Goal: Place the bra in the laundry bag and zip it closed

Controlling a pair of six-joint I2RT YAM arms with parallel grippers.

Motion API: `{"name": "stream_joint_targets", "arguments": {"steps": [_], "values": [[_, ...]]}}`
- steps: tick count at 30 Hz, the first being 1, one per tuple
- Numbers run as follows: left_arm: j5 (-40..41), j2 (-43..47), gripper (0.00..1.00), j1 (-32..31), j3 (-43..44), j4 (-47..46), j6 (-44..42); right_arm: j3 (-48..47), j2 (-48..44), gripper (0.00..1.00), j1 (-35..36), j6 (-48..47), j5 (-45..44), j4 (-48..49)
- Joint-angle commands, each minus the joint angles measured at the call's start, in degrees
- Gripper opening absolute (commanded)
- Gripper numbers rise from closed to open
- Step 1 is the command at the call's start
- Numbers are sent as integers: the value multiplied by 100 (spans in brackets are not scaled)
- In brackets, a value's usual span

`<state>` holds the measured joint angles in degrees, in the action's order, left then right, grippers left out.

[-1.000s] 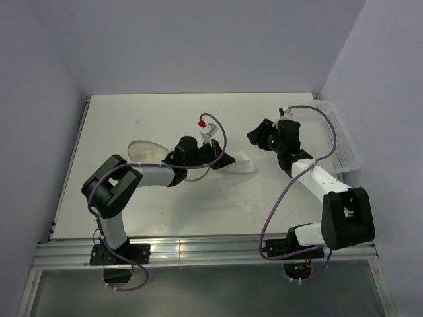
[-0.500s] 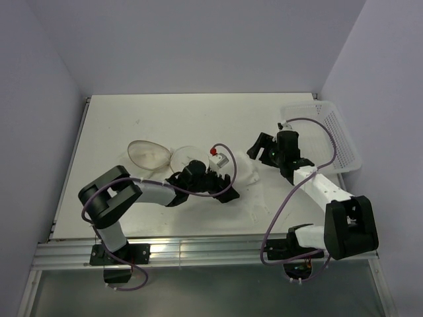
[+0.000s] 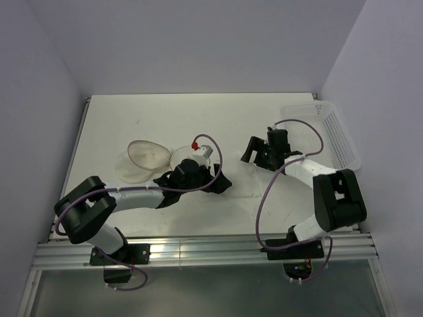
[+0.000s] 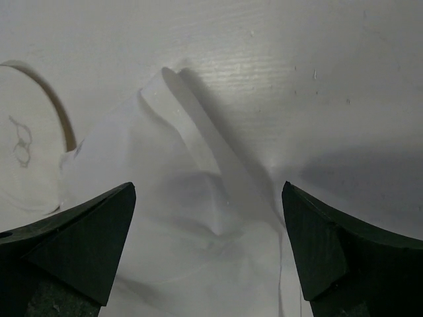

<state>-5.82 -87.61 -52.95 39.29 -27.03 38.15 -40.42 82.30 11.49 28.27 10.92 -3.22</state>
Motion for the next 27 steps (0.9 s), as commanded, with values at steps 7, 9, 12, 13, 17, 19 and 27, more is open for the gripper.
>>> {"name": "stream_joint_targets", "arguments": {"steps": [7,9,12,13,17,19,27], "values": [[1075,-554,86,39,52,189,1194,-923,1217,100,-164,-226,384,-143],[1127,-817,86,74,263,347,1203,-801,1279,100,-164,-182,603,-65],[996,-1073,82,188,343,347,1186,-355,1201,100,-103,20,911,269],[996,-1117,81,197,369,373,1160,-239,1079,99,-68,55,973,304],[1083,-1126,76,206,422,549,1019,508,428,88,266,284,867,620],[1145,-1126,72,206,457,663,905,973,-27,79,459,441,956,787],[1049,-1074,26,206,352,646,571,1442,-1014,92,645,496,-44,525]]}}
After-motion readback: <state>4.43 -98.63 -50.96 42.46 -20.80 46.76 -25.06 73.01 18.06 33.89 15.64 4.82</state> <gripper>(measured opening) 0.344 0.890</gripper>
